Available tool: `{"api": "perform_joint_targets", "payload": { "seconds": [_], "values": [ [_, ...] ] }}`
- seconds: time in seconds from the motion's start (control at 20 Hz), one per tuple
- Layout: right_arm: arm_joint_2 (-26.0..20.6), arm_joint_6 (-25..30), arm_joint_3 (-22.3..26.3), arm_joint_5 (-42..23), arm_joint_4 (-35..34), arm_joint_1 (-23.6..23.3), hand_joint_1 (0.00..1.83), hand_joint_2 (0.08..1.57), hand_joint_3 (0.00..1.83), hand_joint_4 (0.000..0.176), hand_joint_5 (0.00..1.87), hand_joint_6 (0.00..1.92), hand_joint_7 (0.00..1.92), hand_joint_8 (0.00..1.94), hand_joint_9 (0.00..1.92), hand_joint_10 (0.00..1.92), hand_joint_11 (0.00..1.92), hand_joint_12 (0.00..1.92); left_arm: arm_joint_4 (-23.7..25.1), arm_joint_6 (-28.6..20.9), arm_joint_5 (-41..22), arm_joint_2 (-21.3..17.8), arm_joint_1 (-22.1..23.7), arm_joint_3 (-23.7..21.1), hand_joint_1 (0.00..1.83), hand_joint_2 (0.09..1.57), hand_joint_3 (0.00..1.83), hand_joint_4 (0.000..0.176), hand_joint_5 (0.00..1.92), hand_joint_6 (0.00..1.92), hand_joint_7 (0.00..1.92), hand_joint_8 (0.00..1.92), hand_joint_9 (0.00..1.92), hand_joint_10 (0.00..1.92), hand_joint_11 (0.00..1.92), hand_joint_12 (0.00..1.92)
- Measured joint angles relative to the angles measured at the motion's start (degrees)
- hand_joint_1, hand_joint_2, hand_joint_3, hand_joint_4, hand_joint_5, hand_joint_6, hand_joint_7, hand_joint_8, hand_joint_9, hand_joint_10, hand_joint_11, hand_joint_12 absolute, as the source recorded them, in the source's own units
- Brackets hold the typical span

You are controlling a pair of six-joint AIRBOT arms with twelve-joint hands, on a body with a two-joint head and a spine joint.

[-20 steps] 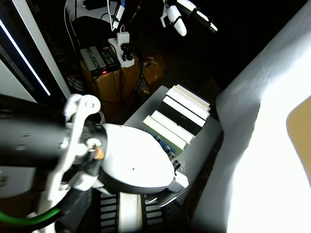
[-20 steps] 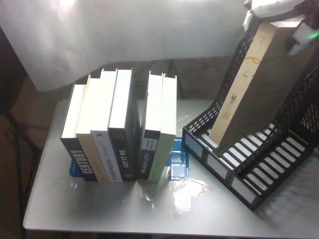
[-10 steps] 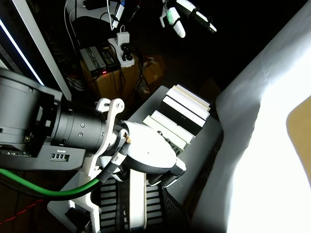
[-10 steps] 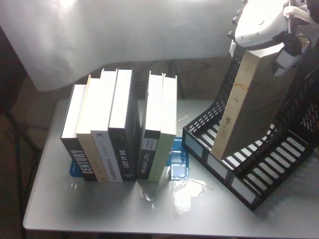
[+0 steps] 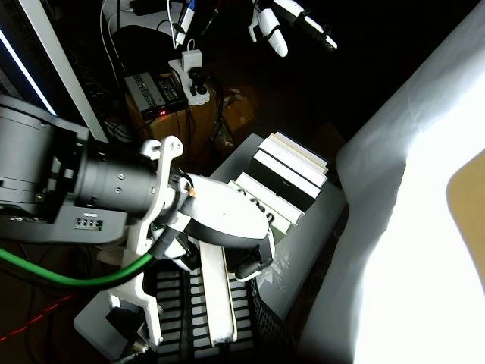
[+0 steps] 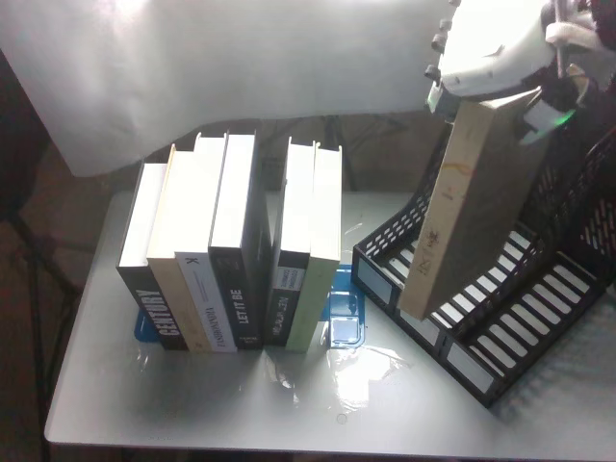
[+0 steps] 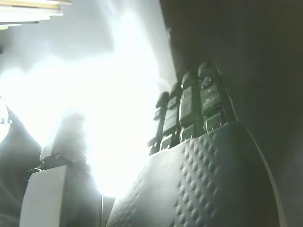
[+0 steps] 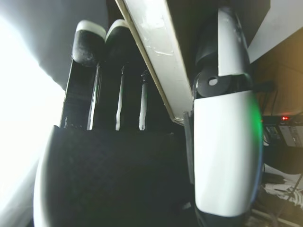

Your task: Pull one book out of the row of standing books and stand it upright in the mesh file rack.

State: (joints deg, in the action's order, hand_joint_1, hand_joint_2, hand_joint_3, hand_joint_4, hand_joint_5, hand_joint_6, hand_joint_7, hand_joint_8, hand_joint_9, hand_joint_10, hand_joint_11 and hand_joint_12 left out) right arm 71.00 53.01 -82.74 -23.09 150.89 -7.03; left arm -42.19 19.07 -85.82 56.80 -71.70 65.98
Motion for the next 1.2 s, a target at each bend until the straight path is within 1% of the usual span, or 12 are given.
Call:
{"api": "perform_joint_targets", "payload": {
  "seconds": [0.25,0.35,0.4,0.5,0.55,0.6,0.65,0.75,0.8,0.85,1.15,1.2],
  "values": [
    [-0.04,-1.92,0.68,1.05,-0.07,-1.70,1.36,1.17,0.00,0.000,0.80,1.16,0.91,1.08,0.83,1.45,0.62,1.72,1.27,0.02,-2.69,-0.59,0.00,-0.35,0.36,1.31,0.00,0.000,0.00,0.00,0.00,0.00,0.00,0.00,0.00,0.00],
    [-0.22,-2.89,1.70,0.81,-0.04,-1.70,1.36,1.18,0.00,0.000,0.76,1.14,0.88,1.17,0.81,1.51,0.66,1.80,1.44,0.00,-3.15,-0.59,0.00,-0.52,0.32,1.31,0.00,0.000,0.00,0.00,0.00,0.00,0.00,0.00,0.00,0.00],
    [-0.20,-3.45,1.92,0.83,-0.26,-1.70,1.35,1.19,0.00,0.000,0.77,1.26,0.92,1.15,0.71,1.47,0.41,1.75,1.81,0.00,-3.85,-0.59,0.00,-0.76,0.32,1.30,0.00,0.000,0.00,0.00,0.00,0.00,0.00,0.00,0.00,0.00],
    [-0.11,-3.63,1.90,0.92,0.81,-1.70,1.33,1.23,0.01,0.000,0.73,1.36,0.76,1.32,0.67,1.55,0.49,1.74,2.58,0.00,-3.87,-0.59,0.00,-0.76,0.32,1.31,0.00,0.000,0.00,0.00,0.00,0.00,0.00,0.00,0.00,0.00],
    [0.09,-3.63,1.62,1.14,1.57,-1.70,1.20,1.21,0.00,0.000,0.79,1.28,0.82,1.28,0.73,1.27,0.59,1.67,2.23,0.00,-3.82,-0.59,-0.02,-0.76,0.28,1.31,0.00,0.000,0.00,0.00,0.00,0.00,0.00,0.00,0.00,0.00],
    [0.33,-3.65,1.11,1.33,1.81,-1.70,1.32,1.20,0.00,0.000,0.79,1.26,0.82,1.23,0.74,1.43,0.56,1.69,2.08,0.00,-3.87,-0.59,-0.02,-0.76,0.28,1.31,0.00,0.000,0.00,0.00,0.00,0.00,0.00,0.00,0.00,0.00],
    [0.68,-3.65,0.81,1.38,2.01,-1.70,1.20,1.21,0.00,0.000,0.81,1.28,0.81,1.28,0.71,1.26,0.51,1.70,2.10,0.00,-3.89,-0.59,0.00,-0.76,0.28,1.31,0.00,0.000,0.00,0.00,0.00,0.00,0.00,0.00,0.00,0.00],
    [1.55,-3.72,-0.42,1.99,3.04,-1.64,1.16,1.23,0.00,0.012,0.81,1.32,0.75,1.33,0.65,1.18,0.43,1.75,2.23,0.00,-3.98,-0.59,-0.02,-0.76,0.25,1.30,0.00,0.000,0.00,0.00,0.00,0.00,0.00,0.00,0.00,0.00],
    [1.97,-3.74,-0.92,2.69,3.08,-1.27,1.15,1.23,0.00,0.022,0.78,1.33,0.77,1.32,0.67,1.19,0.42,1.75,2.19,0.00,-4.07,-0.59,-0.02,-0.76,0.25,1.30,0.00,0.000,0.00,0.00,0.00,0.00,0.00,0.00,0.00,0.00],
    [2.40,-3.72,-1.62,2.86,3.21,-1.14,1.30,1.23,0.00,0.000,0.73,1.36,0.79,1.28,0.68,1.47,0.44,1.75,2.14,0.00,-4.11,-0.59,-0.02,-0.74,0.24,1.29,0.00,0.000,0.00,0.00,0.00,0.00,0.00,0.00,0.00,0.00],
    [4.70,-3.23,-5.35,4.72,3.89,0.83,1.34,1.23,0.00,0.000,0.70,1.34,0.78,1.27,0.73,1.54,0.43,1.75,2.08,0.00,-4.26,-0.52,-0.02,-0.63,0.20,1.28,0.00,0.001,0.00,0.00,0.00,0.00,0.00,0.00,0.00,0.00],
    [4.90,-3.02,-5.92,4.72,3.89,0.85,1.19,1.24,0.00,0.000,0.74,1.28,0.75,1.45,0.68,1.48,0.45,1.87,2.10,0.00,-4.37,-0.52,-0.02,-0.63,0.19,1.28,0.00,0.001,0.00,0.00,0.00,0.00,0.00,0.00,0.00,0.00]
  ]
}}
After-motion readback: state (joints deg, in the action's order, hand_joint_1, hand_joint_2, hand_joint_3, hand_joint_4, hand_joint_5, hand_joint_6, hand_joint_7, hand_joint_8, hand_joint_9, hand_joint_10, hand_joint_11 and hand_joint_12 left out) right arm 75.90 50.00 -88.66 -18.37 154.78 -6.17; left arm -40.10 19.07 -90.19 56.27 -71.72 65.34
